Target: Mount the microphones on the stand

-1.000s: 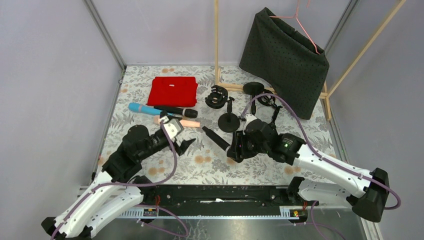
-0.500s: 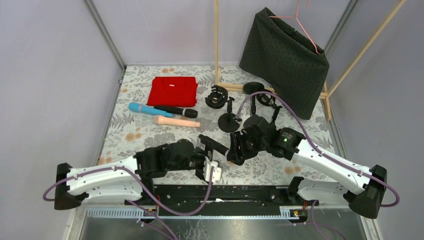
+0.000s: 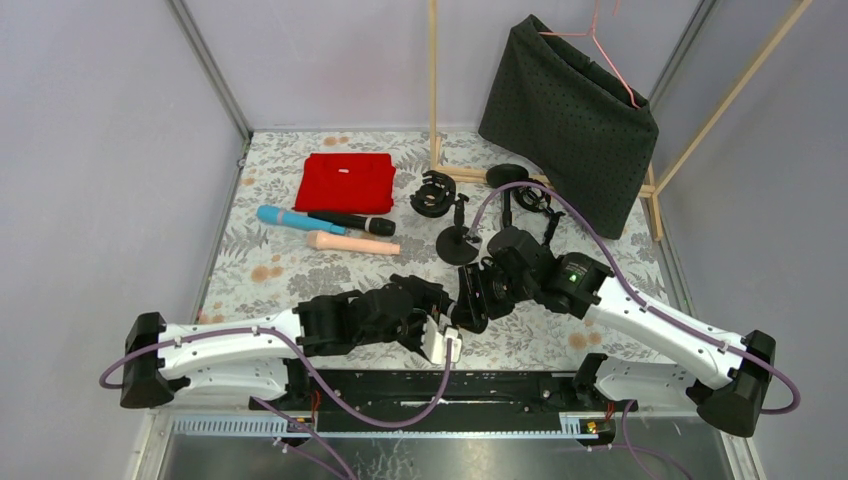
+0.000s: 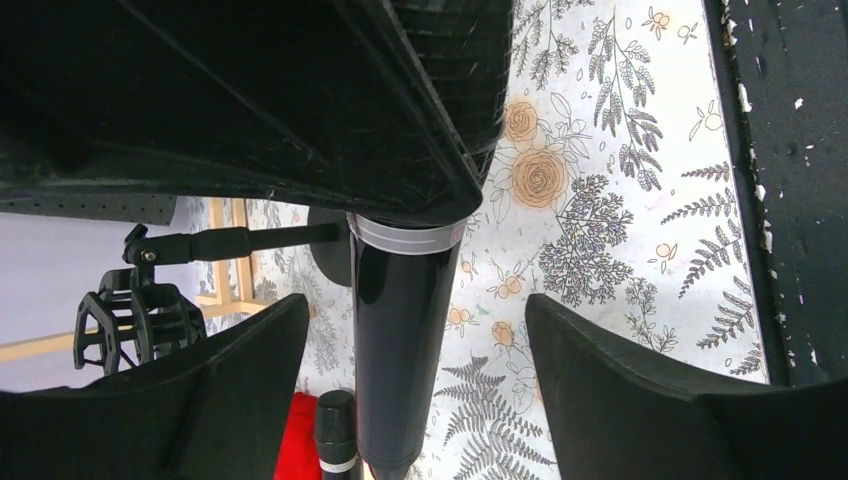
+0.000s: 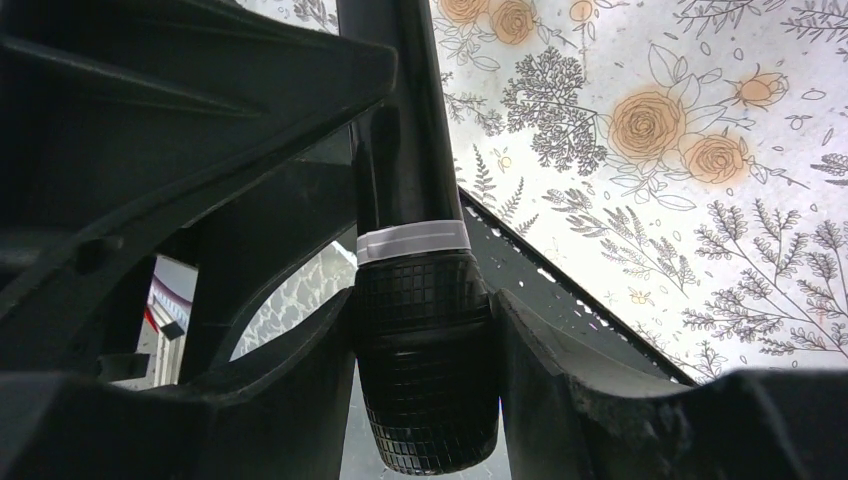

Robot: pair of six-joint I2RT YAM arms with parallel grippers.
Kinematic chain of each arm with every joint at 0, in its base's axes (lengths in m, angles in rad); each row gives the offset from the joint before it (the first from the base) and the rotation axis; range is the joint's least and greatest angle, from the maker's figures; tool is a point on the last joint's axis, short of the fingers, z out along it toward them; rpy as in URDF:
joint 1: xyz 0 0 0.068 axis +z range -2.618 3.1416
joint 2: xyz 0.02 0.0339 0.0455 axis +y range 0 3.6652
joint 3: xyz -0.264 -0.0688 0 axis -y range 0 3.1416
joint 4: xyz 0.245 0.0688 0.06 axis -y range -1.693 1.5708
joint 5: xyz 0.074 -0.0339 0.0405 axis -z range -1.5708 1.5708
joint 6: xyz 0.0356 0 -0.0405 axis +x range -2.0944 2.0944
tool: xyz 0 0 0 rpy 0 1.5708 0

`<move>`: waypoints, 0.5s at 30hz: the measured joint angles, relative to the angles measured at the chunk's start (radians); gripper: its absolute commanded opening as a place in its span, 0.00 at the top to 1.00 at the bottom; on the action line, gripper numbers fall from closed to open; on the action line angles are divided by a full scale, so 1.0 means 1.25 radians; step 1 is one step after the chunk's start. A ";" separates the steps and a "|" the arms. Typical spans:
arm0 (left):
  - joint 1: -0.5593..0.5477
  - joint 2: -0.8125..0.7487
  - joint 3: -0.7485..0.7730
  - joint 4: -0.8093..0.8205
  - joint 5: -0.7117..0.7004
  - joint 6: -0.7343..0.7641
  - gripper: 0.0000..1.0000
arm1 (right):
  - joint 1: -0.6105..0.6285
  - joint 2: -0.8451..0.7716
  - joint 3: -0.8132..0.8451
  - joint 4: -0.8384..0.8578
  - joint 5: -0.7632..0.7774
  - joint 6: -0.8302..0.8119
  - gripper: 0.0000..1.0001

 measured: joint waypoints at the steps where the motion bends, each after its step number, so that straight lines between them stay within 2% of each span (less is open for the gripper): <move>1: 0.000 0.004 0.000 0.000 -0.004 0.005 0.24 | 0.000 0.000 0.000 0.000 -0.005 0.000 0.79; 5: 0.000 0.009 0.000 0.002 -0.012 0.014 0.36 | 0.000 0.000 0.000 0.000 -0.013 0.000 0.79; 12: -0.001 0.011 0.000 0.013 -0.010 0.013 0.36 | 0.000 0.010 0.000 0.002 -0.033 0.001 0.78; 15: -0.001 0.011 0.000 0.014 -0.010 0.013 0.40 | 0.000 0.011 0.000 0.005 -0.043 0.001 0.79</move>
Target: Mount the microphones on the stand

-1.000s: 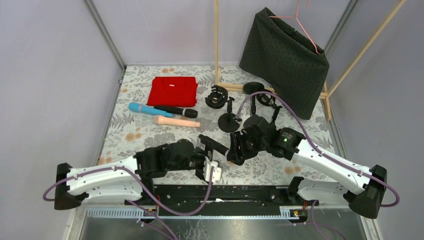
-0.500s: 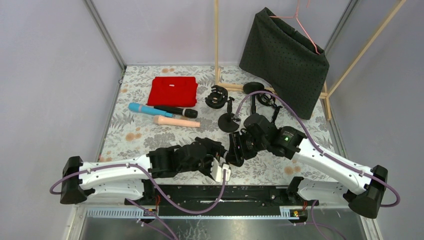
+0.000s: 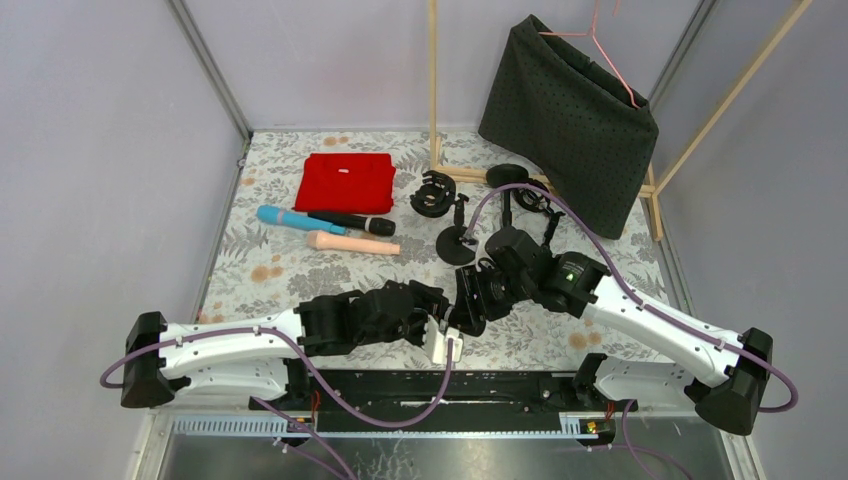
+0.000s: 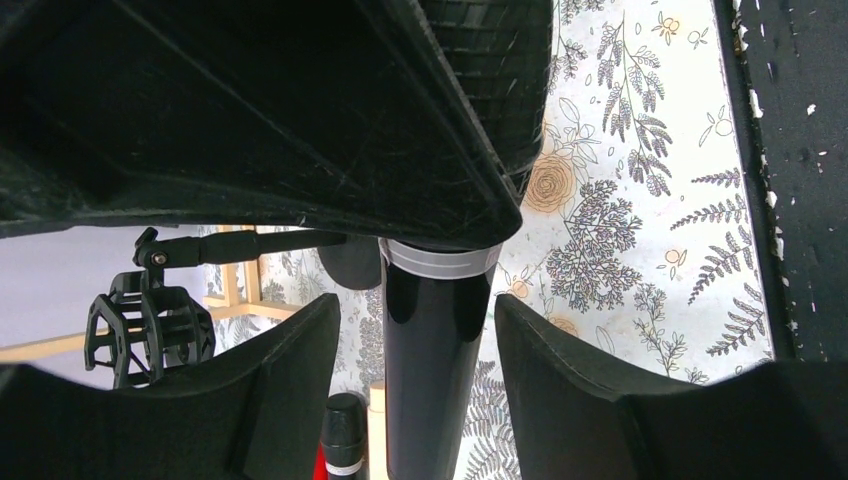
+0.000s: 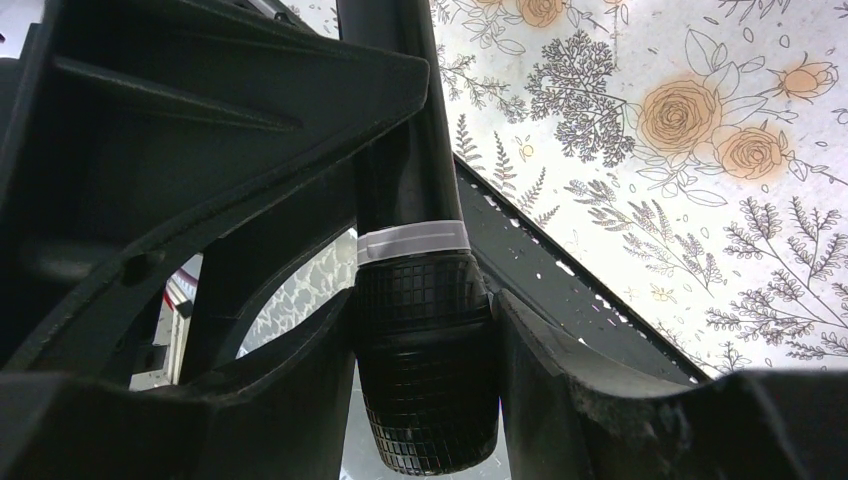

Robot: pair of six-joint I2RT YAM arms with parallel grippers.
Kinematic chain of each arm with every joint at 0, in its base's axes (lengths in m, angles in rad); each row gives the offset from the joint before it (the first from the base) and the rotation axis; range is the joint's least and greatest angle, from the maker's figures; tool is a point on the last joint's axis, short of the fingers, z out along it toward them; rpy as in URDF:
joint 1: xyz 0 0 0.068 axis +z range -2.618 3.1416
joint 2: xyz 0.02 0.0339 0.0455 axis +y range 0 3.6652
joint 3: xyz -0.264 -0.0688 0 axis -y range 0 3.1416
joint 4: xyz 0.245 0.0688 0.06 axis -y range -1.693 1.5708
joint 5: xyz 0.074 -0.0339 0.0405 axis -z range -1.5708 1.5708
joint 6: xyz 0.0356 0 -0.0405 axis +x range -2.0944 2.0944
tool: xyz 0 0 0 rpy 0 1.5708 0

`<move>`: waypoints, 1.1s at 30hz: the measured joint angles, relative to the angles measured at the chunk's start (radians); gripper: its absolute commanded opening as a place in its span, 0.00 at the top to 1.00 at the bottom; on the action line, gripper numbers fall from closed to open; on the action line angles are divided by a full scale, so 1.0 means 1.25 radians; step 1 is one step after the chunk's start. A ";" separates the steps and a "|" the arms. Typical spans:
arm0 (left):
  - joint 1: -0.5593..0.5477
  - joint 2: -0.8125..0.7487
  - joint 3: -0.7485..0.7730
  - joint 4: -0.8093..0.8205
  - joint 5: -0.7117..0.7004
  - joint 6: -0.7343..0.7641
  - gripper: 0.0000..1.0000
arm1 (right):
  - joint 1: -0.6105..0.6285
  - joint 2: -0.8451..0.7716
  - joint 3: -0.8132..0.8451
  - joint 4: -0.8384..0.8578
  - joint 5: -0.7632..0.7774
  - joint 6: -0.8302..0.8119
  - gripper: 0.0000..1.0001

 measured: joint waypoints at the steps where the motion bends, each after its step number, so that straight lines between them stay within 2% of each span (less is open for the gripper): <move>1: 0.000 0.000 0.000 0.000 0.000 0.000 0.42 | 0.000 0.000 0.000 0.000 -0.005 0.000 0.78; 5: -0.001 0.000 0.000 0.001 0.001 -0.002 0.51 | 0.000 0.001 0.000 0.001 -0.011 0.000 0.78; 13: -0.001 0.002 0.000 -0.003 0.004 -0.002 0.60 | 0.000 0.001 0.003 0.006 -0.010 0.000 0.78; 17: -0.002 0.006 0.000 -0.003 0.005 -0.002 0.60 | 0.000 0.001 0.004 0.003 -0.010 0.000 0.78; 19: -0.003 0.006 0.000 -0.003 0.005 -0.003 0.68 | 0.000 0.001 0.004 0.002 -0.010 0.000 0.77; 21: -0.004 0.007 0.000 -0.003 0.005 -0.003 0.83 | 0.000 0.001 0.004 0.001 -0.010 0.000 0.74; 22: -0.004 0.007 0.000 -0.003 0.005 -0.004 0.92 | 0.000 0.001 0.004 0.000 -0.010 0.000 0.71; 24: -0.004 0.007 0.000 -0.003 0.005 -0.007 1.00 | 0.000 0.001 0.004 0.000 -0.010 0.000 0.57; 29: -0.004 0.007 0.000 0.001 0.005 -0.027 1.00 | 0.000 -0.004 0.008 -0.001 -0.002 0.004 0.16; 31: -0.004 0.010 0.000 0.004 0.005 -0.042 1.00 | 0.000 -0.013 0.015 0.001 0.006 0.004 0.10; 33: -0.004 0.010 0.000 0.004 0.005 -0.059 1.00 | 0.000 -0.028 0.025 0.002 0.025 0.004 0.09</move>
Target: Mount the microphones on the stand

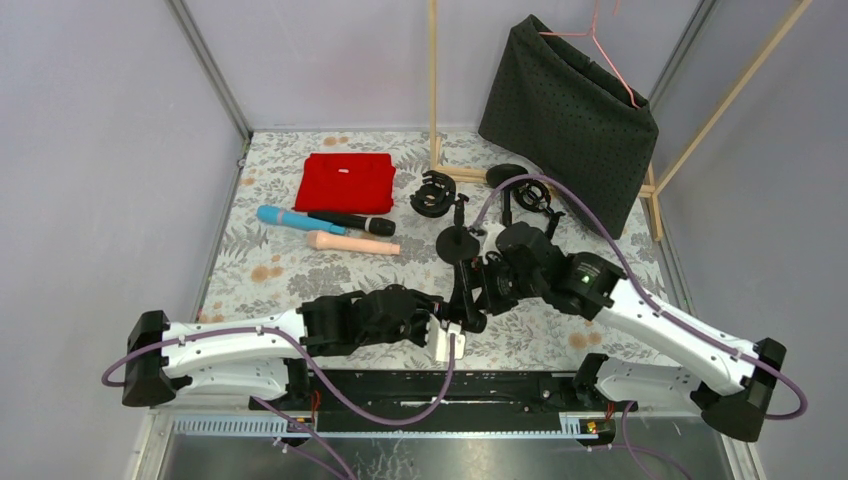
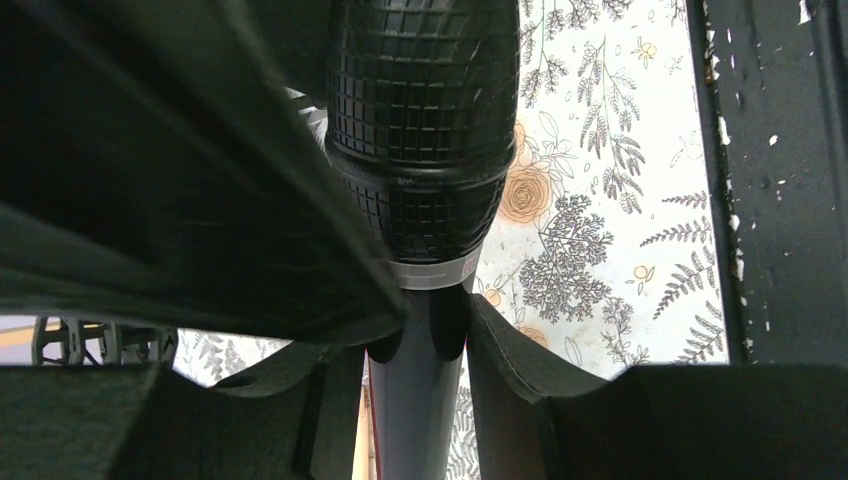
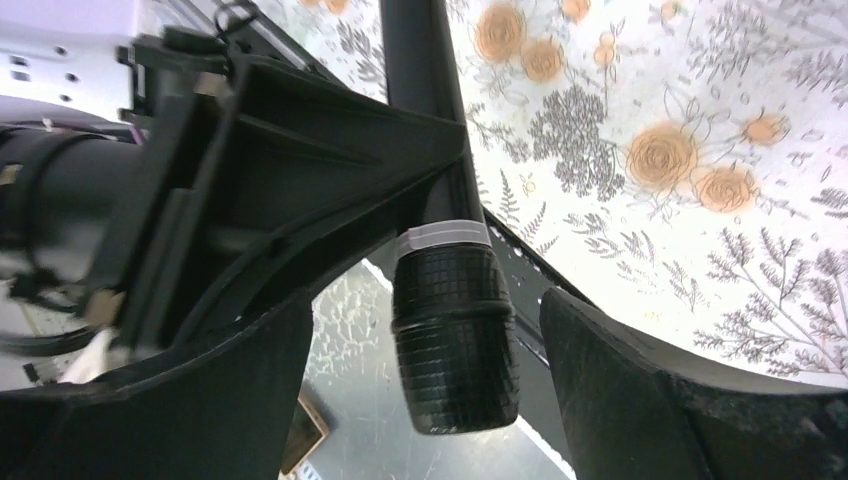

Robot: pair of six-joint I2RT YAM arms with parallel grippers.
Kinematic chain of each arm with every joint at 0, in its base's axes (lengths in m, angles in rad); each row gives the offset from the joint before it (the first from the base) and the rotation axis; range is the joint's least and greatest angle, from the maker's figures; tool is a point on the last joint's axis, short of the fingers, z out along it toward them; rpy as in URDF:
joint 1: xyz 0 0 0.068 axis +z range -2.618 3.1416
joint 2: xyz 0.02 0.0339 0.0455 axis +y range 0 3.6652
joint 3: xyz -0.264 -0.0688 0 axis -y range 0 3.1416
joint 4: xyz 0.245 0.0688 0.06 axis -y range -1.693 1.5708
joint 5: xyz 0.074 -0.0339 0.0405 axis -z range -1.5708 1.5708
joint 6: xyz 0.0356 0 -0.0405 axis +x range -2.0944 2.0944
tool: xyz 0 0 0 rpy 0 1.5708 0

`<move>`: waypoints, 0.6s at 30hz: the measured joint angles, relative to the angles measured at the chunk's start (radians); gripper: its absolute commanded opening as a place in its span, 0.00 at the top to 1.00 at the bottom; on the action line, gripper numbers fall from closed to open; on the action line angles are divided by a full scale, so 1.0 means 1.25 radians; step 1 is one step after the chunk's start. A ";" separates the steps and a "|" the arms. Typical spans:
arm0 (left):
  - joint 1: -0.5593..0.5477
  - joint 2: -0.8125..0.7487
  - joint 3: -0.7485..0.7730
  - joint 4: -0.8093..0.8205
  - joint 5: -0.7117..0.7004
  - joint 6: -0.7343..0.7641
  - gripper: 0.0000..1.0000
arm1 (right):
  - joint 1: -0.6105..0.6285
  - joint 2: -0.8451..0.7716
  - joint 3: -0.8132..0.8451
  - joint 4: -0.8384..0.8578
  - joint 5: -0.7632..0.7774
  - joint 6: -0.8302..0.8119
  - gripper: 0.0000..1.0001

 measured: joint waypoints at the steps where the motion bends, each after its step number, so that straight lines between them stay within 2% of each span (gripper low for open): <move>1: 0.000 0.000 0.001 0.001 0.000 -0.010 1.00 | 0.000 -0.010 0.005 0.002 0.013 -0.001 0.09; 8: 0.000 0.000 0.009 0.042 -0.022 -0.150 1.00 | 0.000 -0.109 0.033 0.035 0.155 0.002 0.07; 18: 0.000 -0.010 0.009 0.173 -0.114 -0.518 1.00 | 0.000 -0.339 -0.086 0.251 0.333 0.033 0.06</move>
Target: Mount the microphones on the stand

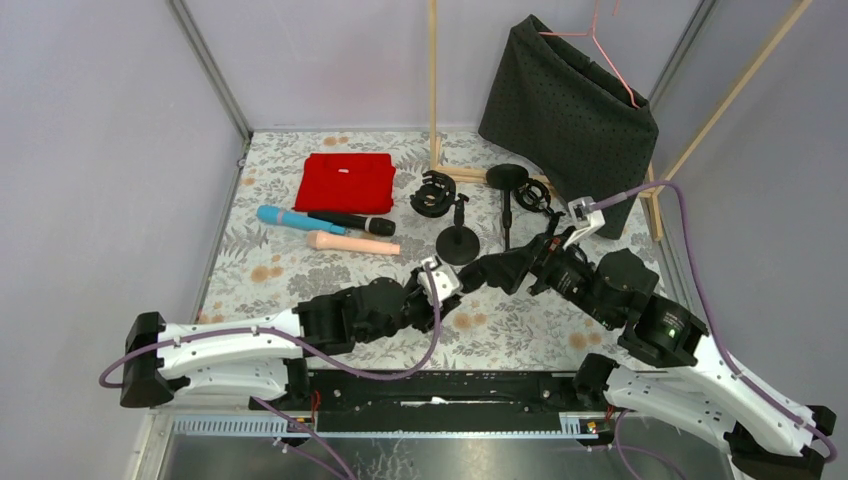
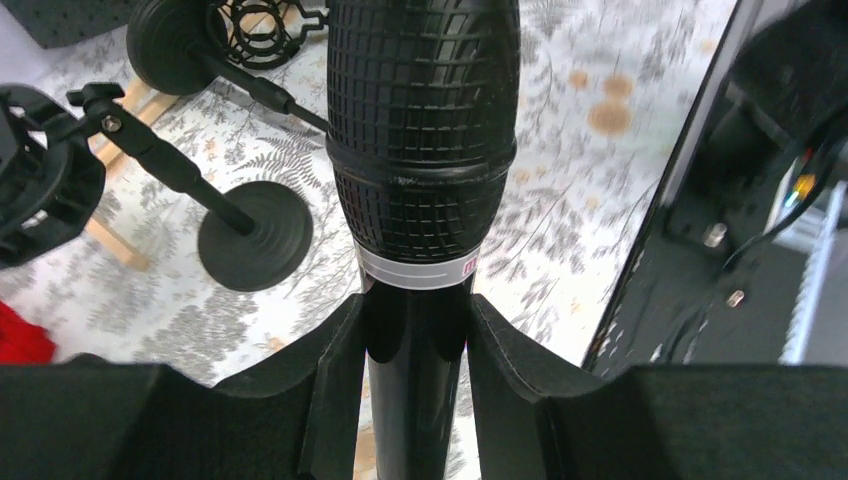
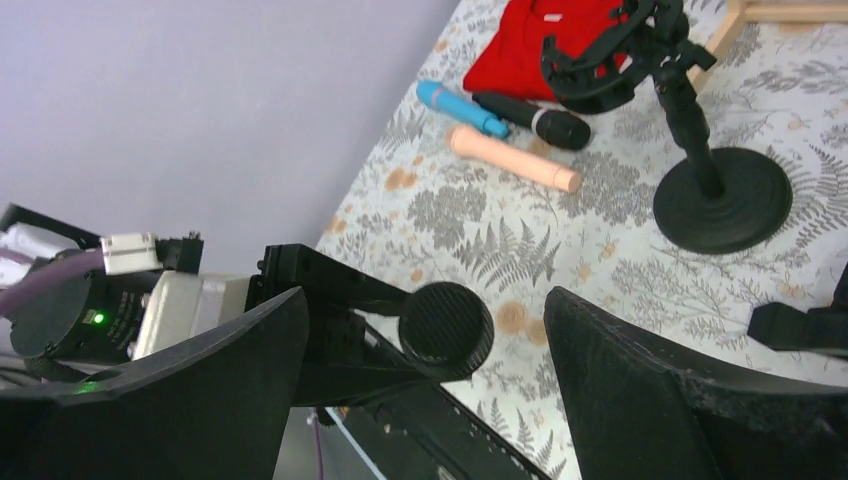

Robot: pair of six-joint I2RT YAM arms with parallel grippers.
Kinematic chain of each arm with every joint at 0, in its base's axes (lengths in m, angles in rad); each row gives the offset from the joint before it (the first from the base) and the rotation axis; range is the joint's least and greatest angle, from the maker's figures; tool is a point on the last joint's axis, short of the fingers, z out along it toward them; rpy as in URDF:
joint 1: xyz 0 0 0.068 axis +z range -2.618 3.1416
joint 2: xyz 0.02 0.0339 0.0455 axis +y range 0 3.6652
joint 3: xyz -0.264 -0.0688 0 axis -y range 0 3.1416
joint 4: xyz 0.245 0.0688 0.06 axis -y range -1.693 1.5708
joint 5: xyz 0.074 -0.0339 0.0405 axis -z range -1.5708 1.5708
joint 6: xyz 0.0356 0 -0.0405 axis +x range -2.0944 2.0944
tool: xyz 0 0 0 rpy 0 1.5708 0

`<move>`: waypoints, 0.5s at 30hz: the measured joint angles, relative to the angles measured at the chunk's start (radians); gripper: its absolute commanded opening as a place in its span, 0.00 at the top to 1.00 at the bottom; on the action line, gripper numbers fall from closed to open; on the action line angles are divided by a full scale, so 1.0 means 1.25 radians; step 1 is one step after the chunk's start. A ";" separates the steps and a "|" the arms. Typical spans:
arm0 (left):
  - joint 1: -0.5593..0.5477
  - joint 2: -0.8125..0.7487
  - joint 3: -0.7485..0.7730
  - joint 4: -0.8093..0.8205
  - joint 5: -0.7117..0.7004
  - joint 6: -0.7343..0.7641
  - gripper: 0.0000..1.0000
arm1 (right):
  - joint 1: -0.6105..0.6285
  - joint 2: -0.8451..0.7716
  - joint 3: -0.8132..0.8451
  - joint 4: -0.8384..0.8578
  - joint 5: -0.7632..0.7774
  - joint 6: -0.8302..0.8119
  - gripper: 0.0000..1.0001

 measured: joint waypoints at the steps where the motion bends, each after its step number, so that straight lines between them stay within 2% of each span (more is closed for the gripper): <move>1: 0.000 -0.003 -0.001 0.012 -0.012 -0.043 1.00 | 0.000 -0.009 -0.010 0.016 0.011 0.001 0.06; 8: 0.000 -0.079 -0.073 0.132 -0.063 -0.257 1.00 | 0.000 0.007 -0.052 0.095 0.037 0.005 0.08; 15: 0.000 -0.102 -0.092 0.168 -0.095 -0.346 1.00 | 0.000 0.091 -0.060 0.189 -0.011 0.004 0.10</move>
